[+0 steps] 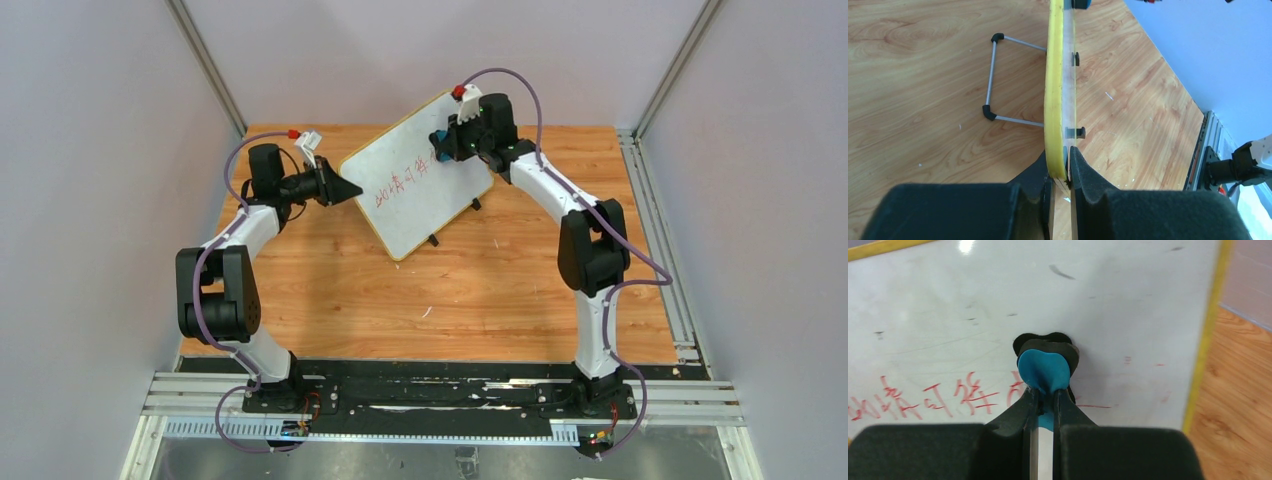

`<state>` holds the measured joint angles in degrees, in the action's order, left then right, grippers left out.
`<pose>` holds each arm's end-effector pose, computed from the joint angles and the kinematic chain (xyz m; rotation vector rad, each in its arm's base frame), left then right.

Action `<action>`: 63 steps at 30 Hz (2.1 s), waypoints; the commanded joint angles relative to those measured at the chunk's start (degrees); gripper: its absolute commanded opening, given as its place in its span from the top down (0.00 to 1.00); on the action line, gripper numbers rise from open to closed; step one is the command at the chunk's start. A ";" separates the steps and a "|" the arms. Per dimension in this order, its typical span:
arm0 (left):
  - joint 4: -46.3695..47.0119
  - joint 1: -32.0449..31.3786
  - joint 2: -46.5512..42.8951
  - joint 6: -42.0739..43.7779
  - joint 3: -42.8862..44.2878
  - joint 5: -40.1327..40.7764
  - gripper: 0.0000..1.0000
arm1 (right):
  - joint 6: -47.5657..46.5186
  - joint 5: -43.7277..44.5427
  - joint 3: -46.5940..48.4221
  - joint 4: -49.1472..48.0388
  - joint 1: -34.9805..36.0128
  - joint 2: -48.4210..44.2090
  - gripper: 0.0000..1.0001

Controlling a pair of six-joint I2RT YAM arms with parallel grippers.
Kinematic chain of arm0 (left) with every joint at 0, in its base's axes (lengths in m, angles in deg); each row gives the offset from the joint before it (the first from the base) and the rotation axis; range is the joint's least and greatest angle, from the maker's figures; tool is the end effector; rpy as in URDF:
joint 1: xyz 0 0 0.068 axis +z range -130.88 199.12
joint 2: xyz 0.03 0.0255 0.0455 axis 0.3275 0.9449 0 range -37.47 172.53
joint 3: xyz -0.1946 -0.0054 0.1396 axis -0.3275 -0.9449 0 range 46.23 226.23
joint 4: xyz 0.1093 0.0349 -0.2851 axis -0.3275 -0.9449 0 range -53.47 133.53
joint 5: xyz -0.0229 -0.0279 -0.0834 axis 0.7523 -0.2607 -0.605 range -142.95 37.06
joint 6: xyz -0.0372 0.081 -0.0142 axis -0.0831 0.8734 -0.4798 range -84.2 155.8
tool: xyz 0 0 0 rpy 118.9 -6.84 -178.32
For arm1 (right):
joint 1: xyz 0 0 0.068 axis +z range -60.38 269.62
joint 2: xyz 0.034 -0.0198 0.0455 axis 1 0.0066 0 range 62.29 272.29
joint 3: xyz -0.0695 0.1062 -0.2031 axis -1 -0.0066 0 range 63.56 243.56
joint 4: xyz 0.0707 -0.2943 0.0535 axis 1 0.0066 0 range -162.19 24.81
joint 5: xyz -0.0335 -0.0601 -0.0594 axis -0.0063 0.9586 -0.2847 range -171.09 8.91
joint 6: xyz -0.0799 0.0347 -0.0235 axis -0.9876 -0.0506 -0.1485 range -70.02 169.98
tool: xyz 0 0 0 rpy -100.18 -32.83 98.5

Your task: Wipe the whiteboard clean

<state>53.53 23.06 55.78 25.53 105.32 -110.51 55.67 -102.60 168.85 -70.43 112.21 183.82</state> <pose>0.4202 -0.0393 0.1795 0.4164 1.8823 -1.0613 0.5244 0.2501 0.2386 -0.5393 1.8437 0.6883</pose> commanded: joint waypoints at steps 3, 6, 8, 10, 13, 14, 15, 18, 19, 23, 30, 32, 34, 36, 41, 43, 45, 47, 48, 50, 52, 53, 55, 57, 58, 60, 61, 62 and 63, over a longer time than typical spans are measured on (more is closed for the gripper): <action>-2.62 -0.21 1.38 7.27 0.15 1.73 1.00 | -0.34 -3.74 -5.27 -2.99 8.28 -3.14 0.99; -2.79 -0.17 1.25 7.45 0.15 1.73 1.00 | -1.37 -1.69 -6.04 -2.75 8.58 -3.70 0.99; -3.00 -0.18 1.06 7.60 0.15 1.78 1.00 | -1.90 -0.53 -5.86 -2.03 7.64 -3.33 0.99; -3.18 -0.17 0.90 7.71 0.15 1.75 1.00 | -1.99 -0.27 -5.22 -1.64 5.97 -2.58 0.99; -3.23 -0.17 0.72 7.71 0.15 1.75 1.00 | -2.16 0.11 -3.75 -0.42 2.97 -1.14 0.99; -3.29 -0.19 0.73 7.71 0.08 1.76 1.00 | -2.23 0.20 -3.29 -0.19 1.92 -0.69 0.99; -3.32 -0.21 0.71 7.79 0.14 1.76 1.00 | -2.34 0.31 -2.92 0.01 0.89 -0.24 1.00; -3.30 -0.21 0.72 7.80 0.15 1.71 1.00 | -2.67 0.66 -1.50 0.86 -1.83 0.74 0.99; -3.36 -0.17 0.74 7.80 0.15 1.67 1.00 | -2.84 0.75 -0.99 1.28 -2.71 0.95 0.99; -3.48 -0.17 0.69 7.89 0.12 1.75 1.00 | -2.97 0.86 0.27 1.72 -5.40 1.48 0.99; -3.41 -0.17 1.08 7.72 0.30 1.85 1.00 | -2.77 -0.53 -0.24 1.63 -5.88 1.70 0.99; -3.41 -0.17 0.99 7.71 0.30 1.91 1.00 | -2.35 -0.72 -2.38 0.31 -5.14 0.86 0.99; -3.39 -0.21 1.07 7.71 0.41 1.93 1.00 | -2.03 -0.69 -4.79 -1.21 -3.93 -0.36 0.99; -3.48 -0.18 1.17 7.71 0.49 1.95 1.00 | -1.48 -0.51 -7.42 -3.11 -2.53 -1.73 0.99; -3.39 -0.19 1.39 7.71 0.59 1.76 1.00 | 0.73 -0.39 -13.72 -7.31 1.32 -4.86 0.99; -3.42 -0.18 1.29 7.62 0.59 1.68 1.00 | 1.02 -0.03 -14.96 -8.17 3.15 -5.59 0.99; -3.43 -0.24 1.19 7.63 0.58 1.63 1.00 | 1.31 -0.08 -15.60 -8.82 4.94 -5.88 0.99; -3.39 -0.24 1.16 7.63 0.59 1.57 1.00 | 1.14 0.17 -15.56 -8.85 6.70 -5.95 0.99; -3.41 -0.17 1.20 7.63 0.54 1.57 1.00 | 0.83 0.49 -15.44 -8.66 7.53 -5.91 0.99; -3.48 -0.22 1.07 7.62 0.59 1.62 1.00 | 0.30 1.24 -14.76 -8.21 8.28 -5.49 0.99; -3.81 -0.18 0.97 7.84 0.46 1.57 1.00 | -0.16 2.01 -13.85 -7.42 7.86 -4.76 0.99; -3.82 -0.18 0.89 7.93 0.49 1.57 1.00 | -0.38 2.08 -13.31 -6.88 7.36 -4.27 0.99; -3.95 -0.22 0.84 8.06 0.40 1.58 1.00 | -0.48 2.14 -12.47 -6.22 5.87 -3.52 0.99; -4.01 -0.19 0.96 8.06 0.47 1.58 1.00 | -0.51 2.27 -11.63 -5.62 4.08 -2.68 0.99; -4.01 -0.17 0.95 8.06 0.50 1.60 1.00 | -0.55 2.27 -11.20 -5.33 3.00 -2.30 0.99; -3.99 -0.17 1.04 8.04 0.50 1.62 1.00 | -0.55 2.15 -10.02 -4.63 0.88 -1.35 0.99; -4.02 -0.17 1.01 8.08 0.50 1.61 1.00 | -0.71 2.10 -9.44 -4.21 -0.20 -1.05 0.99; -4.02 -0.21 0.98 8.07 0.50 1.58 1.00 | -0.81 2.10 -8.72 -3.81 -1.17 -0.67 0.99; -4.06 -0.17 1.05 8.13 0.57 1.59 1.00 | -0.92 2.14 -8.21 -3.48 -2.15 -0.42 0.99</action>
<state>51.78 23.21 55.78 26.76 105.75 -110.99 55.39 -101.82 157.58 -74.52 114.48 179.65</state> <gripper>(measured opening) 0.155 0.076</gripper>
